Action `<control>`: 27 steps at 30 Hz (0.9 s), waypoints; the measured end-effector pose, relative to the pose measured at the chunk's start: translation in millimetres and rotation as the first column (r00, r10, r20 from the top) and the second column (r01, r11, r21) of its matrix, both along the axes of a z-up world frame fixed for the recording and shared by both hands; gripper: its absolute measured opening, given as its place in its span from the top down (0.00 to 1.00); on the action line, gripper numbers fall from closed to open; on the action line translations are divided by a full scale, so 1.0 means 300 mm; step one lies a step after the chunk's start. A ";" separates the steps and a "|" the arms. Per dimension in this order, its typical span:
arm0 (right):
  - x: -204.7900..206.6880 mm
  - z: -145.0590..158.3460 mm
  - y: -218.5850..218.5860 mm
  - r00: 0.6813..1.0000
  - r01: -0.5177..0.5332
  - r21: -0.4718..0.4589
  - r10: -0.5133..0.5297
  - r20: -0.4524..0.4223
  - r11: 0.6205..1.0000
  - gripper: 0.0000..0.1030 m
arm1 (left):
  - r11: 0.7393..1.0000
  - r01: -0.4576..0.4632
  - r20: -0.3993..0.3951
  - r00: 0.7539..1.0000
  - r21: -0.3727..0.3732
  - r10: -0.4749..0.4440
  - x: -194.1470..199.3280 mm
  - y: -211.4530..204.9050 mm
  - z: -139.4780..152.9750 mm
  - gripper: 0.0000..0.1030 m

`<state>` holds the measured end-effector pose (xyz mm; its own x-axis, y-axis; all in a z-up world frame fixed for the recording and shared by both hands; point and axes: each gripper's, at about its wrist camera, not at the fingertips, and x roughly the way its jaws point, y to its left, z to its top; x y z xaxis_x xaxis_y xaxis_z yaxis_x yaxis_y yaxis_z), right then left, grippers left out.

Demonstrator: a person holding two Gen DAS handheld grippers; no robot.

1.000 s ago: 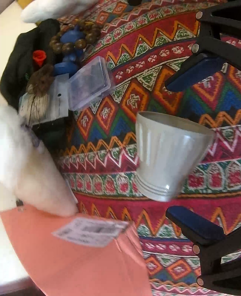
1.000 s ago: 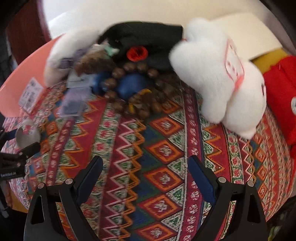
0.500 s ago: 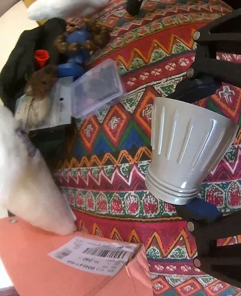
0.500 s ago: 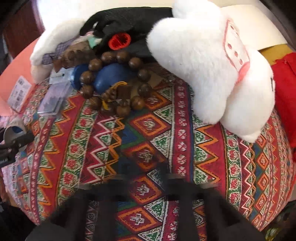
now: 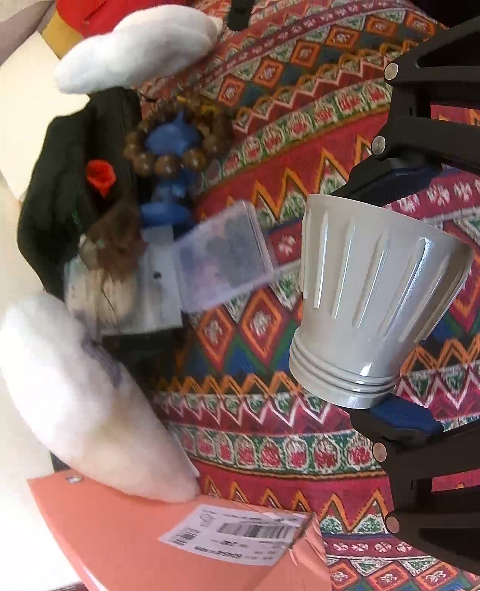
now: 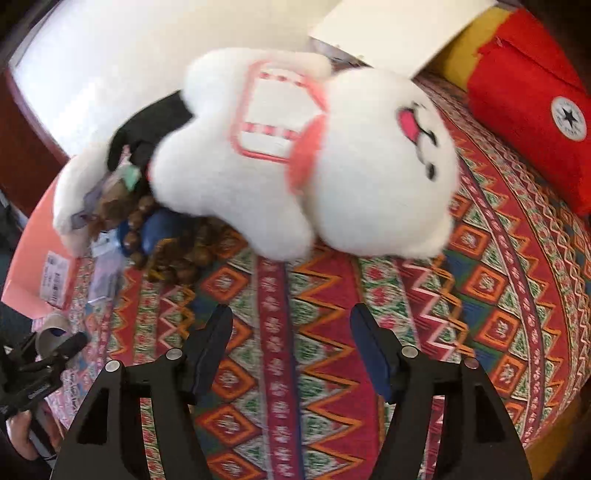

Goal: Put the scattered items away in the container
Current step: 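Grasp the wooden bead bracelet with right tool while left tool holds the cup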

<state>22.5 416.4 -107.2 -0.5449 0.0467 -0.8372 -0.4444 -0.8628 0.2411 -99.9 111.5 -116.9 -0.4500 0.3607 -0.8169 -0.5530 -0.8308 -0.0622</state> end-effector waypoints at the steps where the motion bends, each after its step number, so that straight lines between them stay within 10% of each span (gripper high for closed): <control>1: -0.006 0.003 -0.012 1.000 -0.011 0.011 0.012 -0.002 1.000 0.32 | 1.000 -0.004 -0.001 1.000 0.006 0.004 0.019 0.000 0.012 0.29; 15: -0.360 -0.048 -0.335 0.968 -0.249 0.182 0.248 0.029 0.951 0.32 | 0.995 -0.088 0.005 0.996 0.040 0.088 -0.008 -0.088 0.048 0.28; 20: -0.401 -0.092 -0.431 0.952 -0.307 0.306 0.290 0.099 0.901 0.11 | 0.994 -0.106 0.013 0.994 0.041 0.106 -0.038 -0.123 0.044 0.28; 22: -0.401 -0.096 -0.470 0.944 -0.330 0.368 0.309 0.118 0.869 0.15 | 0.993 -0.107 0.014 0.994 0.041 0.106 -0.045 -0.123 0.045 0.28; 24: -0.390 -0.070 -0.480 0.945 -0.327 0.396 0.308 0.113 0.858 0.57 | 0.994 -0.104 0.015 0.995 0.040 0.103 -0.048 -0.116 0.047 0.28; 27: -0.350 -0.033 -0.443 0.946 -0.324 0.239 0.317 0.068 0.915 0.63 | 0.995 -0.097 0.011 0.995 0.038 0.097 -0.047 -0.102 0.053 0.28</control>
